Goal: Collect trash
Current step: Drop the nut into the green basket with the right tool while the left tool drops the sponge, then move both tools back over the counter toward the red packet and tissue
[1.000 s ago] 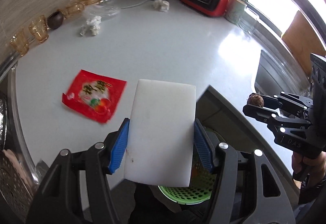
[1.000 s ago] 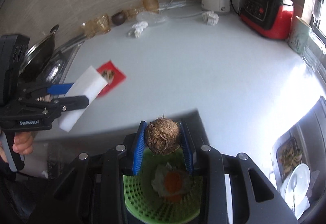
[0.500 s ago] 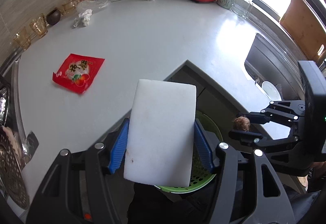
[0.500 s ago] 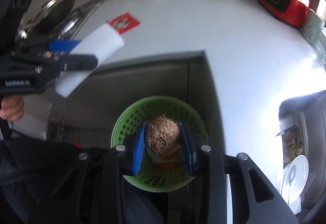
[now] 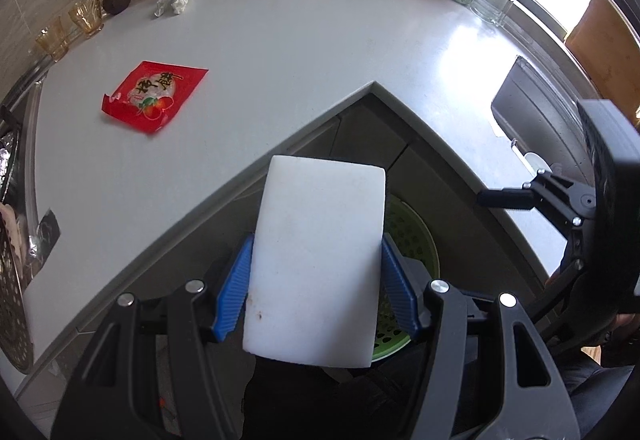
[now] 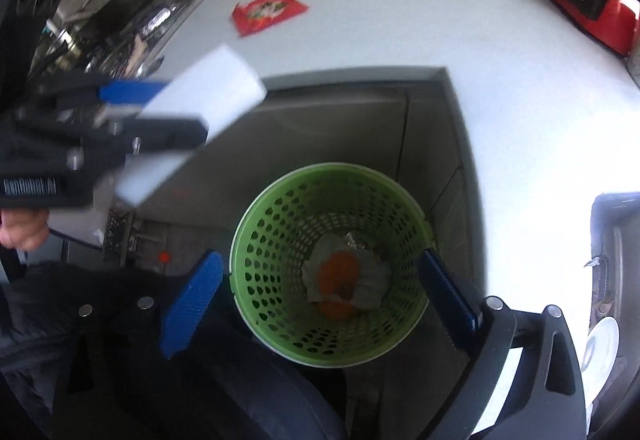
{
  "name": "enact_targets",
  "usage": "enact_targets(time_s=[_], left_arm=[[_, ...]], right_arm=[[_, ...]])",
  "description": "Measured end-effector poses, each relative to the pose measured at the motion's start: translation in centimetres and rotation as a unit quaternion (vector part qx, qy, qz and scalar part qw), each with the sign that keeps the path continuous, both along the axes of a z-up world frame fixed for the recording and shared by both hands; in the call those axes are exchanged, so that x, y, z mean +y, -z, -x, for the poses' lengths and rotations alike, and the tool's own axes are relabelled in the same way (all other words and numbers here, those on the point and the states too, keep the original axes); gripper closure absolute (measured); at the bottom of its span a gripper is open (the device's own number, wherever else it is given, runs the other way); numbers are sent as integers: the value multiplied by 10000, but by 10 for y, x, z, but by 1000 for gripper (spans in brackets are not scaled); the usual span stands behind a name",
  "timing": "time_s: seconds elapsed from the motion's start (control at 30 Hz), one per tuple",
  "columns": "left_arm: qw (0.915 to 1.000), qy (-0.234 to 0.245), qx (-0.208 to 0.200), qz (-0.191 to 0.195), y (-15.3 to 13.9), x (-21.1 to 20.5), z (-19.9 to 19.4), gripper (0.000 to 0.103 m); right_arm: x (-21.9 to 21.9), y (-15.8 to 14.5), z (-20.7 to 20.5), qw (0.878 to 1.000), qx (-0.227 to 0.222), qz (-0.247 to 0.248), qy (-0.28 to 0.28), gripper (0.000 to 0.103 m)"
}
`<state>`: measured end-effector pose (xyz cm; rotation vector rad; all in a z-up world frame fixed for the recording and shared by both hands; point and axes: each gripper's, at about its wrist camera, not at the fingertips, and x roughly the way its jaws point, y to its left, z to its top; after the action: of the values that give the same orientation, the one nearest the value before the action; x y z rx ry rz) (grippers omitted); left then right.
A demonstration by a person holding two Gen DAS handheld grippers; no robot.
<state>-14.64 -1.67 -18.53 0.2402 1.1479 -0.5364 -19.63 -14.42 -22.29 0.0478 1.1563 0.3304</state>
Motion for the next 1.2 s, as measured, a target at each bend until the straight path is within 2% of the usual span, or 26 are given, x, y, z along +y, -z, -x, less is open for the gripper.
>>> enact_targets(time_s=[0.17, 0.43, 0.63, 0.7, 0.77, 0.83, 0.93, 1.2], left_arm=[[10000, 46, -2, -5, 0, -4, 5, 44], [9996, 266, 76, -76, 9, -12, 11, 43], [9972, 616, 408, -67, 25, -21, 15, 43], [9953, 794, 548, -81, 30, -26, 19, 39], [9938, 905, 639, -79, 34, -32, 22, 17], [9935, 962, 609, -32, 34, -35, 24, 16], [9932, 987, 605, 92, 29, -39, 24, 8], [9962, 601, 570, 270, 16, -32, 8, 8]], right_arm=[[-11, -6, -1, 9997, -91, -132, 195, 2], [-23, -12, 6, 9991, -170, -77, 368, 2], [-47, -25, 10, 9970, -388, 157, 658, 2], [-57, -28, 11, 9957, -423, 177, 802, 2], [-67, -30, 12, 9942, -464, 221, 949, 2], [-75, -32, 12, 9929, -485, 255, 1059, 2], [-80, -32, 12, 9915, -500, 271, 1172, 2], [-83, -33, 9, 9913, -532, 245, 1175, 2]])
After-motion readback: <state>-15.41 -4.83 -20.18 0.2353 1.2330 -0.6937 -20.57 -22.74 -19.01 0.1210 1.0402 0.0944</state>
